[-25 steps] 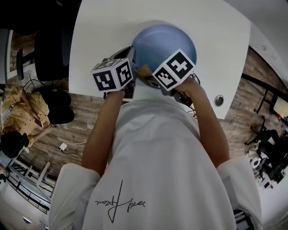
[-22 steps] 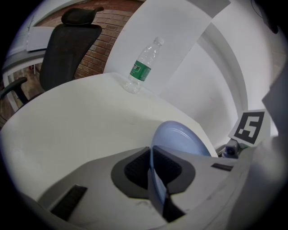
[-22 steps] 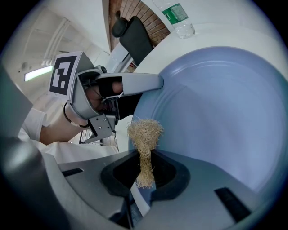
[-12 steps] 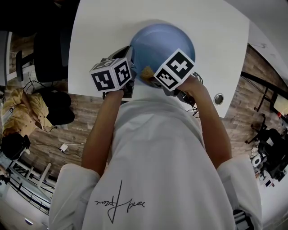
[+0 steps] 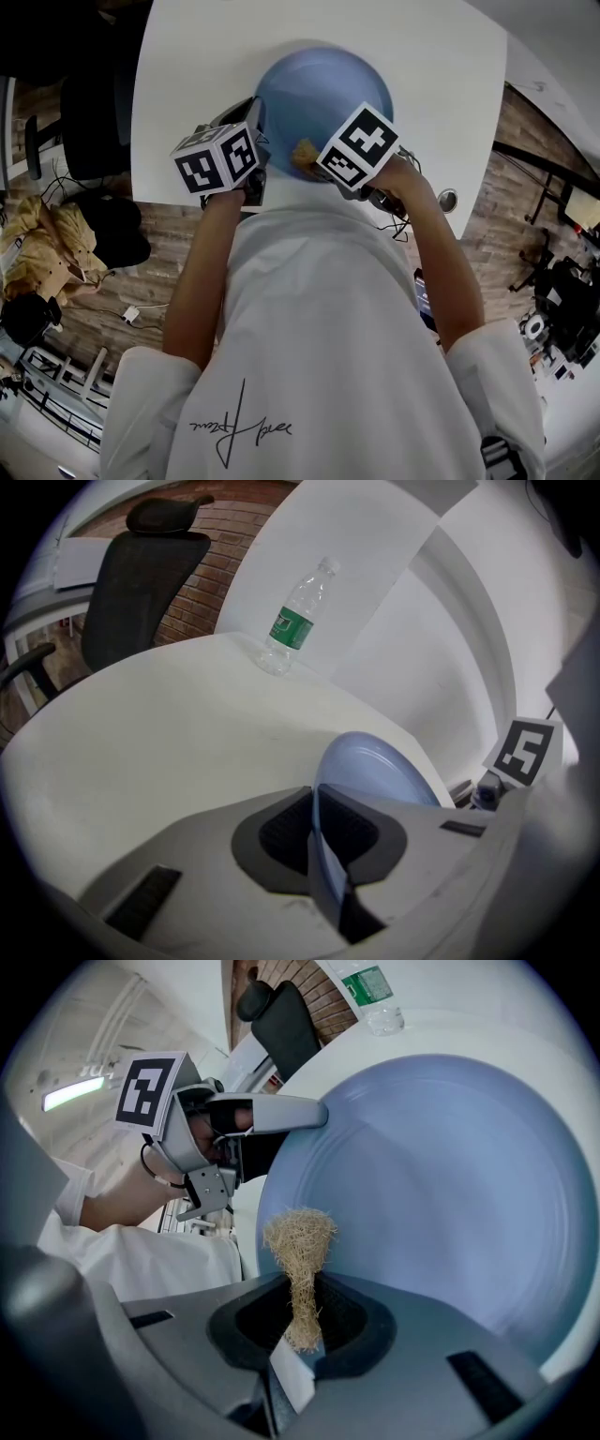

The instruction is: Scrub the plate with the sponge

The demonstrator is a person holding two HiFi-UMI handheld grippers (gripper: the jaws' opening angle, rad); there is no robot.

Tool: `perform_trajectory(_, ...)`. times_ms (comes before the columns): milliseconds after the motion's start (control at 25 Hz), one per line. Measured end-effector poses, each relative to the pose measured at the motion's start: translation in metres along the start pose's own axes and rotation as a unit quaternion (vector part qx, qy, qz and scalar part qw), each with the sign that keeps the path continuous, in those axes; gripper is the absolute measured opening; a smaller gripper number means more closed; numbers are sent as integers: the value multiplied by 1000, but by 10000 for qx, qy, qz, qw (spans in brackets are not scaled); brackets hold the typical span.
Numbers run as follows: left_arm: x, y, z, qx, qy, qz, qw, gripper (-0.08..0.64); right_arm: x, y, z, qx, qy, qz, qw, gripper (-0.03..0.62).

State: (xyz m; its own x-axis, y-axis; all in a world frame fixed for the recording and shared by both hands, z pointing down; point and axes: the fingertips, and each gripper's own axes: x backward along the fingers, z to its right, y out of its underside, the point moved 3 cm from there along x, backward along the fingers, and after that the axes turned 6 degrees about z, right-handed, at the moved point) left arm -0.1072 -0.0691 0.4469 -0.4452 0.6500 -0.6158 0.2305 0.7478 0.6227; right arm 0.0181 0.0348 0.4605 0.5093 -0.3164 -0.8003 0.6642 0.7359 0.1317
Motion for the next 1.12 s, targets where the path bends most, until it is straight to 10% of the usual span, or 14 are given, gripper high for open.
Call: perform_trajectory(1120,0,-2,2,28,67,-6,10000,15,24,16,24,725,673,-666,9929,44)
